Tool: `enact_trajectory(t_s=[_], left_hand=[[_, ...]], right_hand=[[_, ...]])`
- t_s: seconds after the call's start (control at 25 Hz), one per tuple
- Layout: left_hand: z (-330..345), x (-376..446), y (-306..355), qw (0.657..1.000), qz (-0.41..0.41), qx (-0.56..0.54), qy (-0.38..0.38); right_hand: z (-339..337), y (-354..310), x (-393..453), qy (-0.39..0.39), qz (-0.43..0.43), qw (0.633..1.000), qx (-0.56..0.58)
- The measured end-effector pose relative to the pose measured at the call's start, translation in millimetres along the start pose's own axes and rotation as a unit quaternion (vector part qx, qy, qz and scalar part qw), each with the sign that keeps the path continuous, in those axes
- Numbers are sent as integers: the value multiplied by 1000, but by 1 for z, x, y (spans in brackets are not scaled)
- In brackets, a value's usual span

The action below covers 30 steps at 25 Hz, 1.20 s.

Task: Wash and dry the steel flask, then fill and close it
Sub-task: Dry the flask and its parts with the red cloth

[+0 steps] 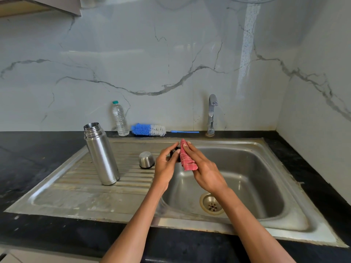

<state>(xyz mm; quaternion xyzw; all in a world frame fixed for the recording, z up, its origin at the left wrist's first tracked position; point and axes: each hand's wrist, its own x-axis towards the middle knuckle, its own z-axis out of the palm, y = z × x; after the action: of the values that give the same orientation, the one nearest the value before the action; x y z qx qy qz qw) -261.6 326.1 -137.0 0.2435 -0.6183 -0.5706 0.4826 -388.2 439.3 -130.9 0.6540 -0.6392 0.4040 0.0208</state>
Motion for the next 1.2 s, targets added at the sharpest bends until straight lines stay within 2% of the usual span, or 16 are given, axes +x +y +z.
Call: enact_trajectory(t_s=[0.16,0.24,0.36,0.52,0.64,0.76,0.92,1.08,1.2], left_hand=[[0,-3,0,997,18,51,-62],[1,-2,-1,997,10,47,-66],[6,-2,3,997,-44,-68,-16],[3,-1,7,947,-146,-279,61],[-1,1,7,927,-144,-338,71],[3,-2,10,935,-125,-327,61],[4,-5,9,968,-107,-225,16],[3,-6,10,982,-93,-161,-27],[-1,-7,13,981,-113,-146,-57]], right_hand=[[-7,9,2,12,52,997,52],[-7,9,2,13,74,995,66],[-4,4,-2,13,41,997,64],[6,-10,-6,-13,5,999,37],[17,-19,-7,-14,9,998,59],[20,-25,-8,5,98,979,179],[20,-30,-3,71,211,919,324],[13,-26,1,109,262,856,431],[10,-24,1,112,260,848,448]])
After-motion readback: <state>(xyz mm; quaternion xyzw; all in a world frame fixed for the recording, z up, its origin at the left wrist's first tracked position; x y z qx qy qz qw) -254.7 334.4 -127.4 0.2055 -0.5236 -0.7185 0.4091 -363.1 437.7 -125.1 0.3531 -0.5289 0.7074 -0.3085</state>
